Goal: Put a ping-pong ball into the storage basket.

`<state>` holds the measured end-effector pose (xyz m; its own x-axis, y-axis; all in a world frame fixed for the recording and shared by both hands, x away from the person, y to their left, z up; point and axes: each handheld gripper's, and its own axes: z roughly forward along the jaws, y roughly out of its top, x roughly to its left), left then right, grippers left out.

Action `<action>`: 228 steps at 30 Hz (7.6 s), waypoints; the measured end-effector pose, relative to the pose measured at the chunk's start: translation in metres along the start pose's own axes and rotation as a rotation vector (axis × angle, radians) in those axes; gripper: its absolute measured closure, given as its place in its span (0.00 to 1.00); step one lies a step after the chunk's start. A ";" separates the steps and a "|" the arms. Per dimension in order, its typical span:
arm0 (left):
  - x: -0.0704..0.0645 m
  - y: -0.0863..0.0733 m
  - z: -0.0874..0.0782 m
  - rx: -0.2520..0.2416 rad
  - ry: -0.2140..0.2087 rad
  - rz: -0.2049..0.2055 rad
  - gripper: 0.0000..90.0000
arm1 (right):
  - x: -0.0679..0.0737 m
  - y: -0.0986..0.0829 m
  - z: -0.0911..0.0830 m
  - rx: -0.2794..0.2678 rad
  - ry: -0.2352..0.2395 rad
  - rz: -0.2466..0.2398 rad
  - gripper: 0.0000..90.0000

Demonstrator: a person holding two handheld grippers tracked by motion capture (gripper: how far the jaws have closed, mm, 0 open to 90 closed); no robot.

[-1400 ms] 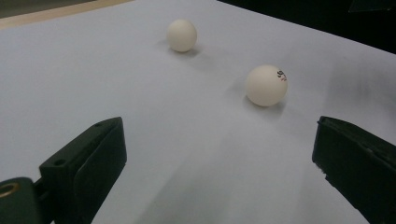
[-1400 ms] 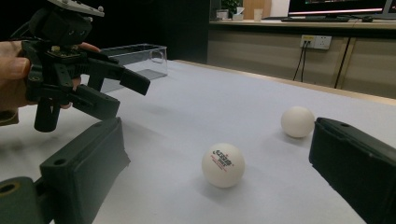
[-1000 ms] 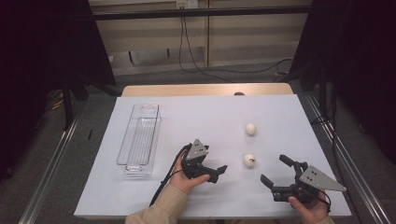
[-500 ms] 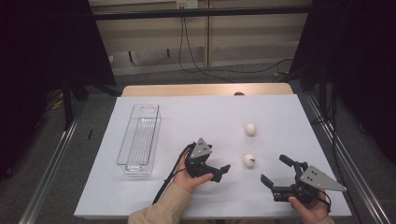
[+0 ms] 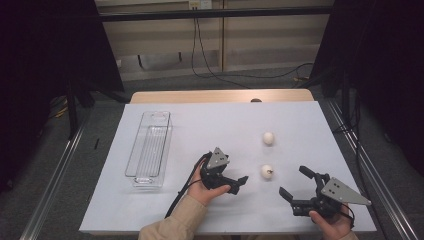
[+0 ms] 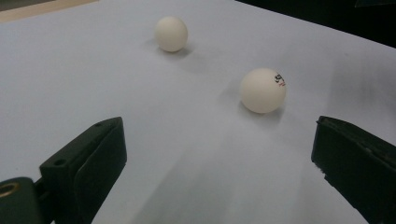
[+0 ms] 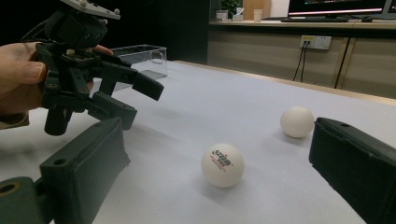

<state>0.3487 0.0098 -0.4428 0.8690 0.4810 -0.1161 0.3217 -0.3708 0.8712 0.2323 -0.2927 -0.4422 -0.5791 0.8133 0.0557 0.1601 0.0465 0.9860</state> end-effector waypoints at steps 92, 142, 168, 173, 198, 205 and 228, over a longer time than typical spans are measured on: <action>-0.007 0.010 0.034 0.060 -0.031 0.019 0.04 | -0.001 0.000 0.000 -0.003 0.004 -0.003 0.03; -0.014 0.020 0.054 0.082 -0.058 0.042 0.04 | -0.001 0.000 0.000 -0.003 0.005 -0.003 0.03; -0.018 0.023 0.061 0.109 -0.080 0.057 0.08 | -0.001 0.000 0.000 -0.002 0.006 -0.001 0.04; -0.020 0.026 0.064 0.107 -0.088 0.057 0.08 | -0.001 0.000 0.000 -0.001 0.006 0.001 0.04; -0.023 0.030 0.077 0.130 -0.138 0.054 0.22 | -0.001 0.000 -0.001 -0.001 0.003 0.003 0.04; -0.022 0.029 0.081 0.139 -0.153 0.046 0.27 | -0.002 0.000 -0.001 0.000 0.004 0.000 0.04; -0.026 0.029 0.097 0.218 -0.155 0.072 0.55 | -0.003 -0.001 -0.001 0.006 -0.001 0.002 0.04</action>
<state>0.3720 -0.0906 -0.4611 0.9344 0.3261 -0.1436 0.3155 -0.5698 0.7588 0.2331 -0.2958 -0.4433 -0.5781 0.8139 0.0579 0.1664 0.0481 0.9849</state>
